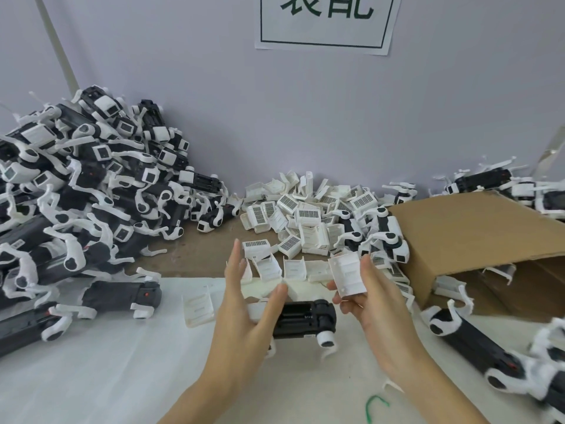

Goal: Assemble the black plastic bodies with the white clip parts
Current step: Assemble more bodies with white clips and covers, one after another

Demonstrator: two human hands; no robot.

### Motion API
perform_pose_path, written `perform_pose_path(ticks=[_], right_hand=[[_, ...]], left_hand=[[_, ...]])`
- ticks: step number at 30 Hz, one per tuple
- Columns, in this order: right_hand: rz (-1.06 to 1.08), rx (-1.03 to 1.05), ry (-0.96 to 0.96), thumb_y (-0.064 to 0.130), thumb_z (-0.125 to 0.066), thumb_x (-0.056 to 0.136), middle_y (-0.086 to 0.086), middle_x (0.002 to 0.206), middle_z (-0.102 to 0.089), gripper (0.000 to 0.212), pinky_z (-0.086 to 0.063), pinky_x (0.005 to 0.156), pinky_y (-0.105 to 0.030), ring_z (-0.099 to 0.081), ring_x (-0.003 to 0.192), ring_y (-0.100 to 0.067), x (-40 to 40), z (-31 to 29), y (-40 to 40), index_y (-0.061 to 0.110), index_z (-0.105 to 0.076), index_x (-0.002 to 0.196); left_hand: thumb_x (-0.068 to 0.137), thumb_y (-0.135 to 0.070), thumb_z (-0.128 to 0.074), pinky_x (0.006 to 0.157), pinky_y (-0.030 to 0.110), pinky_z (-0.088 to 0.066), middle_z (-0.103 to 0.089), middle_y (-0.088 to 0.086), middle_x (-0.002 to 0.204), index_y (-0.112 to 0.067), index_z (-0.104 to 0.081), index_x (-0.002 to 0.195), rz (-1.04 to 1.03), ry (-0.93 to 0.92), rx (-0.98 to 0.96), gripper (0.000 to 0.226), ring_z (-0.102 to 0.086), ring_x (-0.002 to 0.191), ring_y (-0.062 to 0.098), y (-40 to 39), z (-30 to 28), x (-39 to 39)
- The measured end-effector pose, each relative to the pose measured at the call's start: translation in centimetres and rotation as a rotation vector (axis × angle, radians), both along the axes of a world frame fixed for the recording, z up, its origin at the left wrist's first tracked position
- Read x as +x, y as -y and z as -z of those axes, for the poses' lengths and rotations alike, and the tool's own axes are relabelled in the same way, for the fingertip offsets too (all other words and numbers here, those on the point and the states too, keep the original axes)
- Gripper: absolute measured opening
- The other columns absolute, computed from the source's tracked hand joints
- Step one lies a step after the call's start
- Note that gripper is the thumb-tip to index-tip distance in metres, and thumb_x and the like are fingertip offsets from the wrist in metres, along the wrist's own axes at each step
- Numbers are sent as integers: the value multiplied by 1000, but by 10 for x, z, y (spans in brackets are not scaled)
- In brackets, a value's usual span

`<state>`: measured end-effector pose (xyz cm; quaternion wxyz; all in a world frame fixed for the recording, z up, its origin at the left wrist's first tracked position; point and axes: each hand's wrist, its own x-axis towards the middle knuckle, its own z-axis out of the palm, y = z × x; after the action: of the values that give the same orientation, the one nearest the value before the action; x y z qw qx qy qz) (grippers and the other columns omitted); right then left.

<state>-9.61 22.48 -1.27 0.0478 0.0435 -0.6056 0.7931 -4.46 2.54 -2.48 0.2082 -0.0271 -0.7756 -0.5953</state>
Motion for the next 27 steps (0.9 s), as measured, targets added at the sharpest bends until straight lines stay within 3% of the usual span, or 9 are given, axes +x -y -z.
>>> perform_pose_path(ticks=[1,3,5,9,15,16,19,22,27], right_hand=[[-21,13,-11,60,-54,91,-18,95,-77,47,-49,64,-32,-63,67,-18,0,0,0,23,-78,107],[-49,55,-44,58,-54,93,-6,100,-78,39,-48,65,-31,-63,70,-17,3,0,1,33,-76,112],[-43,120,-88,56,-55,96,7,103,-76,33,-49,66,-30,-64,75,-21,6,0,1,40,-70,121],[-41,101,-131,46,-57,98,-17,105,-66,23,-50,78,-35,-74,88,-29,7,0,2,36,-58,118],[-99,310,-292,34,-54,104,13,93,-66,17,-55,90,-38,-71,102,-23,13,-2,4,22,-56,117],[-117,363,-327,28,-55,106,12,101,-67,15,-59,88,-43,-69,104,-20,16,-2,6,22,-57,119],[-161,510,-398,23,-52,109,12,120,-62,18,-61,51,-48,-64,95,-15,25,-2,11,27,-61,125],[-122,585,-457,24,-50,108,16,125,-64,22,-62,63,-44,-64,91,-10,29,-2,13,31,-62,125],[-122,514,-382,24,-52,110,14,127,-67,24,-63,55,-42,-67,111,-17,25,-2,9,35,-68,123]], left_hand=[[89,-73,-57,107,20,-42,-41,-35,154,-57,-24,158,19,-18,-23,78,-34,140,-22,0,1,2],[93,-72,-61,80,26,-61,-56,-27,141,-55,-51,140,104,-11,-9,51,-54,127,-8,2,2,5],[87,-66,-66,64,28,-61,-63,-15,125,-49,-60,125,212,1,-44,42,-62,118,5,9,2,6],[79,-46,-83,83,24,-57,-68,-6,112,-32,-52,130,350,79,-130,61,-65,109,16,27,7,0],[80,-18,-89,66,32,-59,-69,-3,109,-27,-52,128,323,99,-62,62,-70,84,18,31,20,-12],[80,-16,-90,62,30,-59,-69,-4,109,-27,-52,128,314,103,-34,62,-69,82,17,31,21,-13],[79,-24,-90,65,34,-62,-71,-4,105,-28,-55,128,296,112,15,60,-69,85,26,30,23,-14],[81,-36,-87,75,50,-65,-72,-3,103,-30,-58,127,306,109,-24,55,-67,86,26,30,25,-14],[83,-40,-85,75,59,-63,-72,-4,101,-32,-59,126,317,119,-54,51,-63,77,18,30,24,-13]])
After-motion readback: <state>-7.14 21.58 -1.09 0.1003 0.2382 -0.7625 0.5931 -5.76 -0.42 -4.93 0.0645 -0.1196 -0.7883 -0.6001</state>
